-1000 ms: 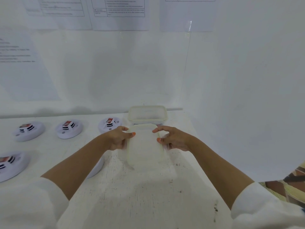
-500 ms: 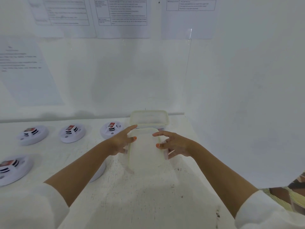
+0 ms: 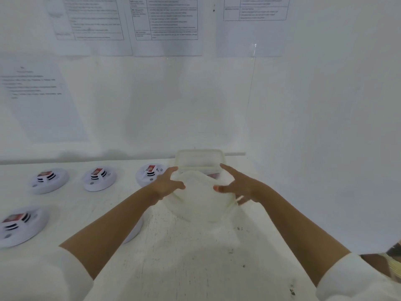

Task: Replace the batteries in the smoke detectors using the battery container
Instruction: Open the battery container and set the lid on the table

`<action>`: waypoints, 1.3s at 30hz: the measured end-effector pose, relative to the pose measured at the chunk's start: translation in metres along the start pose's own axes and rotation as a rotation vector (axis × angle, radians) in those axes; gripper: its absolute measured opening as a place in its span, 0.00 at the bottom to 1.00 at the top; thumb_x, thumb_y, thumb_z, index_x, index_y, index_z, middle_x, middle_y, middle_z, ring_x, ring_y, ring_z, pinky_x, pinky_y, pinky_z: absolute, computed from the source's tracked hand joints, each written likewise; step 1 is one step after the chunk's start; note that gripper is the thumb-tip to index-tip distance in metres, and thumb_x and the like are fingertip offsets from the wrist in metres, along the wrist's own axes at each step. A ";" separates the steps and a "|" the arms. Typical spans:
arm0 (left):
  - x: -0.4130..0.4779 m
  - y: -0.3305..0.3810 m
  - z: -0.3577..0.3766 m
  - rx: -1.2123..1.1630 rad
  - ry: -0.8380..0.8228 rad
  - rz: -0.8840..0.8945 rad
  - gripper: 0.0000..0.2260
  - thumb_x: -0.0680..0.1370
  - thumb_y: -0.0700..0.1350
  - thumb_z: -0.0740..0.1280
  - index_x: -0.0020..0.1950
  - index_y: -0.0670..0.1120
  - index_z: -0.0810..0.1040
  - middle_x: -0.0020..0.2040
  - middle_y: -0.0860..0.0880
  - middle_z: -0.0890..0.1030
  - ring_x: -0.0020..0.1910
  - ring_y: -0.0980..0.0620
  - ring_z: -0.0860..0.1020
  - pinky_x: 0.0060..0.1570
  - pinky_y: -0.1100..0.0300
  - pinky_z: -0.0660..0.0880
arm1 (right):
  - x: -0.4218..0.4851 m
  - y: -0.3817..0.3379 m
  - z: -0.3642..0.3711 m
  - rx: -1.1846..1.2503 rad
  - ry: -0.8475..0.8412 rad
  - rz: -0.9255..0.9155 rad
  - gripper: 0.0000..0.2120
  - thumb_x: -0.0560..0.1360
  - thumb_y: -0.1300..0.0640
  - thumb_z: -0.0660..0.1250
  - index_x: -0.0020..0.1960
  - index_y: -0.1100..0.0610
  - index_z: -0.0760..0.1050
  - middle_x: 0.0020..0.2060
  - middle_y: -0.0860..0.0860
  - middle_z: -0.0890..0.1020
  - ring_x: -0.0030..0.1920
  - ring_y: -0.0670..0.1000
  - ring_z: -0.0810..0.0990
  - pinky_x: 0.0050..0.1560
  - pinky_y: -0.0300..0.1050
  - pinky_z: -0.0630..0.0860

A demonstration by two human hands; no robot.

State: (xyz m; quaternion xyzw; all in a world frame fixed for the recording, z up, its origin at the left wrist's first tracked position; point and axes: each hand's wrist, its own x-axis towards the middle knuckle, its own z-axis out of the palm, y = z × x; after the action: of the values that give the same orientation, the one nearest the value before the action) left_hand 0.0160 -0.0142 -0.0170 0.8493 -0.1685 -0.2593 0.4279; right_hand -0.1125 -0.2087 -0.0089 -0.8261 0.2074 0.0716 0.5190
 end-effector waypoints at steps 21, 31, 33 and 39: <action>0.004 -0.022 -0.023 -0.214 -0.331 0.129 0.17 0.71 0.41 0.70 0.57 0.55 0.75 0.53 0.52 0.75 0.54 0.51 0.76 0.45 0.59 0.80 | 0.009 0.022 -0.011 0.303 -0.026 -0.058 0.14 0.72 0.59 0.70 0.57 0.53 0.76 0.48 0.55 0.79 0.50 0.56 0.78 0.39 0.45 0.80; 0.008 -0.018 -0.021 -0.211 -0.202 0.141 0.19 0.73 0.38 0.70 0.62 0.49 0.73 0.51 0.53 0.72 0.54 0.49 0.74 0.46 0.58 0.79 | 0.018 0.020 -0.005 0.353 0.106 -0.099 0.12 0.70 0.62 0.72 0.51 0.53 0.77 0.38 0.53 0.71 0.43 0.55 0.72 0.35 0.42 0.75; 0.009 -0.019 -0.020 -0.186 -0.188 0.149 0.18 0.74 0.38 0.69 0.62 0.50 0.73 0.51 0.55 0.71 0.56 0.49 0.72 0.49 0.59 0.76 | 0.017 0.019 -0.004 0.352 0.113 -0.097 0.12 0.70 0.62 0.72 0.52 0.54 0.77 0.38 0.52 0.71 0.43 0.55 0.72 0.35 0.42 0.75; 0.011 -0.020 -0.026 -0.133 -0.099 0.153 0.14 0.76 0.38 0.66 0.61 0.48 0.75 0.55 0.48 0.70 0.61 0.51 0.69 0.51 0.60 0.73 | 0.010 0.009 -0.006 0.347 0.125 -0.084 0.17 0.70 0.66 0.71 0.58 0.58 0.75 0.35 0.53 0.70 0.36 0.53 0.71 0.34 0.41 0.74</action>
State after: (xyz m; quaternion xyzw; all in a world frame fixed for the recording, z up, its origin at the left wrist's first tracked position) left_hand 0.0412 0.0084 -0.0229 0.7899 -0.2363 -0.2783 0.4927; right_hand -0.1082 -0.2204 -0.0168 -0.7349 0.2140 -0.0385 0.6424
